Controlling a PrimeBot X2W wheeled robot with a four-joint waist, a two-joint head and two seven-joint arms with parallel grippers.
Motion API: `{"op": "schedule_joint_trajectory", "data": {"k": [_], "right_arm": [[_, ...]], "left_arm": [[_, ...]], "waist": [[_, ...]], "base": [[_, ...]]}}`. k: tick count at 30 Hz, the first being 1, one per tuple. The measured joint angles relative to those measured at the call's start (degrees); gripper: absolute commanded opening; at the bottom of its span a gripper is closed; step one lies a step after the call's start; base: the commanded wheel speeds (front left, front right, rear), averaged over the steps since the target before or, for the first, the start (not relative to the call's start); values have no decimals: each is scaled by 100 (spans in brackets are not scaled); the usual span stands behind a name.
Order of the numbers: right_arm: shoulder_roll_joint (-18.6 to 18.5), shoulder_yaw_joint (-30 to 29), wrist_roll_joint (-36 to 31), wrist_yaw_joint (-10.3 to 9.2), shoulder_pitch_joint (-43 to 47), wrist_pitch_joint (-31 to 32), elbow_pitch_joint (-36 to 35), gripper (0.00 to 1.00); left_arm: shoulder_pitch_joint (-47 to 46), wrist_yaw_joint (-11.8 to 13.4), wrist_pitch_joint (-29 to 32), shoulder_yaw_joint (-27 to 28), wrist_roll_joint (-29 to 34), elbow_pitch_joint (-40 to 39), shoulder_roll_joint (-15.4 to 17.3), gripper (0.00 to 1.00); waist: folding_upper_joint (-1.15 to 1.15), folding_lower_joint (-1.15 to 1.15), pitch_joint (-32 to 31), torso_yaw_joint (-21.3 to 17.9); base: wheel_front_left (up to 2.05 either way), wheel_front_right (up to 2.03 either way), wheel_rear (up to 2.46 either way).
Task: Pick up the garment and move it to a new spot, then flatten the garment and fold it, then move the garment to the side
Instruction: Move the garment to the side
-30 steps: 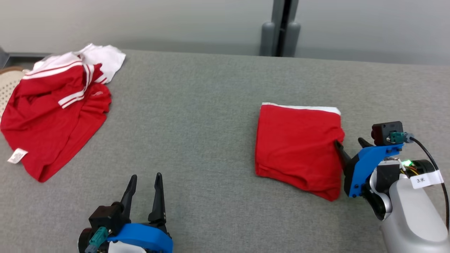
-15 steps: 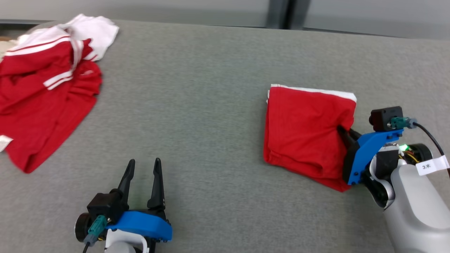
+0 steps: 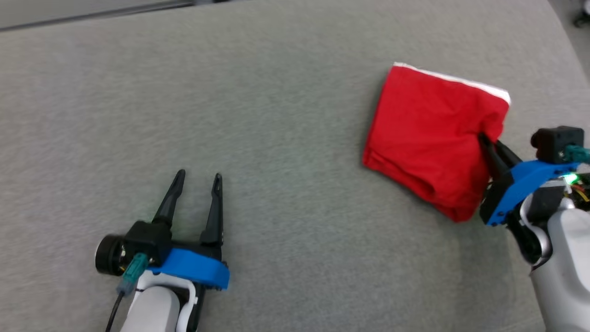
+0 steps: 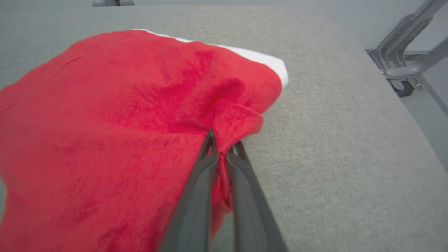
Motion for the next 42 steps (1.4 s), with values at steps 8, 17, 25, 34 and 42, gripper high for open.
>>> {"op": "schedule_joint_trajectory", "data": {"k": [8, 17, 25, 34, 42], "right_arm": [[-4, -374, -143, 0, -108, -336, 425, 0], [-853, -466, -379, 1, -1105, -263, 1059, 0], [-1629, -865, -734, 1, -1621, -45, 1535, 28], [-1550, -1131, -1172, 1, -1910, -725, 1560, 100], [-1305, -621, -1211, 1, -1967, -1044, 1274, 100]], "left_arm": [[-189, -51, 269, -256, 88, -259, 89, 100], [-280, -22, 334, -315, 83, -424, 98, 100], [-354, 16, 212, -386, 34, -489, 27, 100], [-452, 35, 110, -456, -15, -371, -20, 100], [-424, 88, 41, -358, -142, -53, 25, 100]], "waist": [[0, 0, 195, -401], [0, 0, 396, 152], [0, 0, 629, 745], [0, -1, 682, 972], [0, 0, 284, 1032]], "base": [[0, 0, 0], [0, 0, 0], [0, 0, 0], [0, 0, 0], [0, 0, 0]]}}
